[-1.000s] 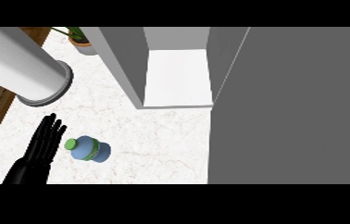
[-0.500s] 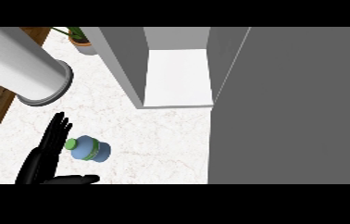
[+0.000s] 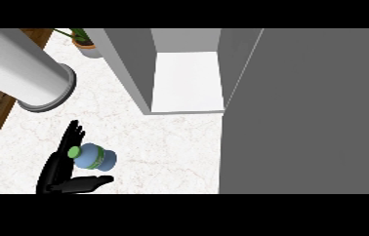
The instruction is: Pick up the bottled water, place it into the cabinet and close the cabinet
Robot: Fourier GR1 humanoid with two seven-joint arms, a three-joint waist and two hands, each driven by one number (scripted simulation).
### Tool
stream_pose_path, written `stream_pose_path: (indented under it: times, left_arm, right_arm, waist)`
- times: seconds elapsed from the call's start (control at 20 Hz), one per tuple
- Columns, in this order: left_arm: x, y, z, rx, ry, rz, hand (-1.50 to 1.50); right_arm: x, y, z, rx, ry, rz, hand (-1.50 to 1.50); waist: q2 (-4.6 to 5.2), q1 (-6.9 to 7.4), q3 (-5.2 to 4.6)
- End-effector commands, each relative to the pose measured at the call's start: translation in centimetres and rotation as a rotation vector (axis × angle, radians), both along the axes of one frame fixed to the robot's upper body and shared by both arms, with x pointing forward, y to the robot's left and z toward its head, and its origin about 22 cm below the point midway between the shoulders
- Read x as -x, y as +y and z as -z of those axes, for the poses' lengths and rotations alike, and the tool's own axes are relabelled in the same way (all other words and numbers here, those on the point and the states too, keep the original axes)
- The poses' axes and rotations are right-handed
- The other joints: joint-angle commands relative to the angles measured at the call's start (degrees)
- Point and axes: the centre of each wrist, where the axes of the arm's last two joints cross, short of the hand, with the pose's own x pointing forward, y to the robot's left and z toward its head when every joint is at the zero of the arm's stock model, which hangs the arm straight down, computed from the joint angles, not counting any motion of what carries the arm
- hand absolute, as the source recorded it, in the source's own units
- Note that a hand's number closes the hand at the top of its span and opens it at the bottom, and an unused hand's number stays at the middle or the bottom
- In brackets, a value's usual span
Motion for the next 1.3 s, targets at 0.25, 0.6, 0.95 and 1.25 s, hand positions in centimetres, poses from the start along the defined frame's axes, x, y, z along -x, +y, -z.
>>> stream_pose_path:
  times: [0.25,0.6,0.95,1.25]
  left_arm:
    - [-2.0,0.8,3.0,0.158,-0.038,0.013,-1.5]
    - [-0.4,-0.6,5.5,0.246,-0.078,0.089,-1.5]
    - [-0.7,-1.2,7.2,0.423,-0.098,0.075,1.5]
    - [-0.8,-2.3,7.5,0.413,-0.155,0.125,1.5]
  right_arm:
    - [1.7,2.2,-4.6,-0.055,-0.091,-0.049,-1.5]
    - [2.1,1.0,-5.1,-0.046,-0.065,-0.054,-1.5]
    - [2.5,1.2,-4.2,-0.041,-0.092,-0.018,-1.5]
    - [2.2,0.8,-5.2,-0.029,-0.082,-0.025,-1.5]
  waist:
    - [0.11,-0.21,-0.09]
    - [-0.01,0.55,0.0]
    - [0.02,0.17,-0.02]
    - [0.07,0.86,0.01]
